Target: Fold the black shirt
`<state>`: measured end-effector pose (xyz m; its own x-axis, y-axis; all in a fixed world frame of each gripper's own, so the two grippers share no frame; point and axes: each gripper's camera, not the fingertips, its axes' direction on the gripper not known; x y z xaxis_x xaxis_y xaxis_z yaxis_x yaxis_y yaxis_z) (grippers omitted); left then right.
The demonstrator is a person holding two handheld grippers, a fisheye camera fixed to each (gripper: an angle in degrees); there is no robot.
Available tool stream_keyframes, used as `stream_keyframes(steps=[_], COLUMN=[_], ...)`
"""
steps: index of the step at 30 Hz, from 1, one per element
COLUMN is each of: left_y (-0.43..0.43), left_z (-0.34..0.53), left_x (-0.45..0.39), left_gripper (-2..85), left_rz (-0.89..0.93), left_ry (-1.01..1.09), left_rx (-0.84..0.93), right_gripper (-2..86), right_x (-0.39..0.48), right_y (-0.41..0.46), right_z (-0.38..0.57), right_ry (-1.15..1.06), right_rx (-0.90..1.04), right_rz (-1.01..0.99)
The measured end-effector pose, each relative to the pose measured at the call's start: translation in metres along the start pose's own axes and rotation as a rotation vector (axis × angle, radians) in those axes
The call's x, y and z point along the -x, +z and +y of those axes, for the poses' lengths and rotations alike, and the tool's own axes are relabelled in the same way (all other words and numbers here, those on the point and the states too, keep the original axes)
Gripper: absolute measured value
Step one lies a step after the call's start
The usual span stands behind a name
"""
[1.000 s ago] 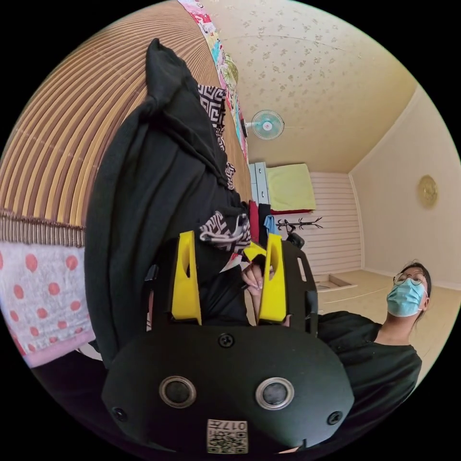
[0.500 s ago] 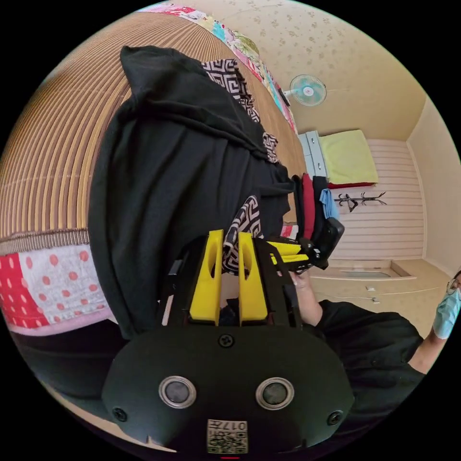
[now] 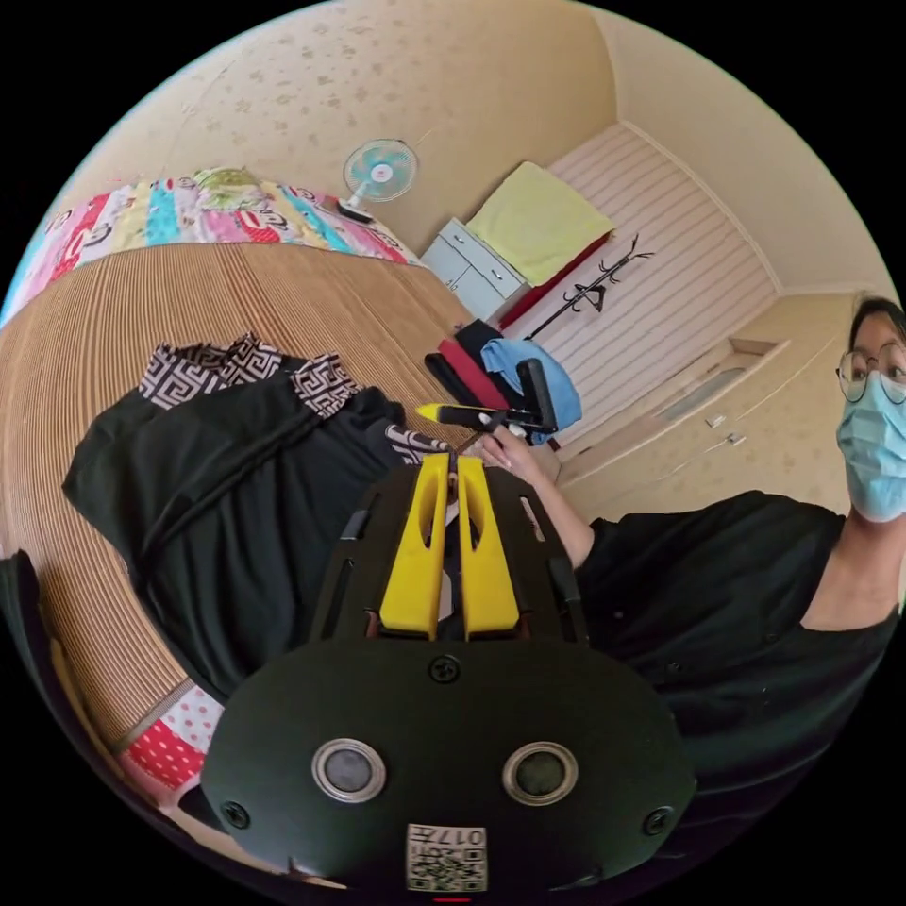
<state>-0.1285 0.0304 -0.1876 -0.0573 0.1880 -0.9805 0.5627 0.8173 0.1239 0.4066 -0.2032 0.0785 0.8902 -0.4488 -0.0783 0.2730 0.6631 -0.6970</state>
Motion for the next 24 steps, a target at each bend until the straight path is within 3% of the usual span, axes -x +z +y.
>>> stream_keyframes(steps=[5, 9, 14, 17, 20, 24], left_y=[0.019, 0.030, 0.040, 0.045, 0.047, 0.058], left_z=[-0.004, 0.006, 0.017, 0.024, 0.031, 0.041], left_x=[-0.027, -0.032, -0.038, -0.044, -0.040, -0.021], left_gripper=[-0.8, -0.8, -0.8, -0.7, -0.5, 1.4], left_rz=[0.046, 0.102, 0.117, 0.098, 0.079, 0.076], left_ry=[0.031, -0.004, -0.020, 0.002, -0.013, -0.077], left_rx=[0.013, 0.014, 0.033, 0.037, 0.045, 0.076], right_gripper=[10.3, 11.3, 11.8, 11.1, 9.4, 8.4], right_x=[-0.015, -0.039, -0.044, 0.006, 0.038, 0.019], right_y=[0.012, 0.046, 0.070, 0.081, 0.096, 0.100], right_z=[-0.055, -0.075, -0.086, -0.089, -0.090, -0.087], right_ry=[0.037, 0.118, 0.126, -0.056, -0.119, -0.001], right_rx=[0.102, 0.137, 0.157, 0.165, 0.189, 0.144], right_rz=[0.042, 0.248, 0.088, 0.001, 0.103, 0.138])
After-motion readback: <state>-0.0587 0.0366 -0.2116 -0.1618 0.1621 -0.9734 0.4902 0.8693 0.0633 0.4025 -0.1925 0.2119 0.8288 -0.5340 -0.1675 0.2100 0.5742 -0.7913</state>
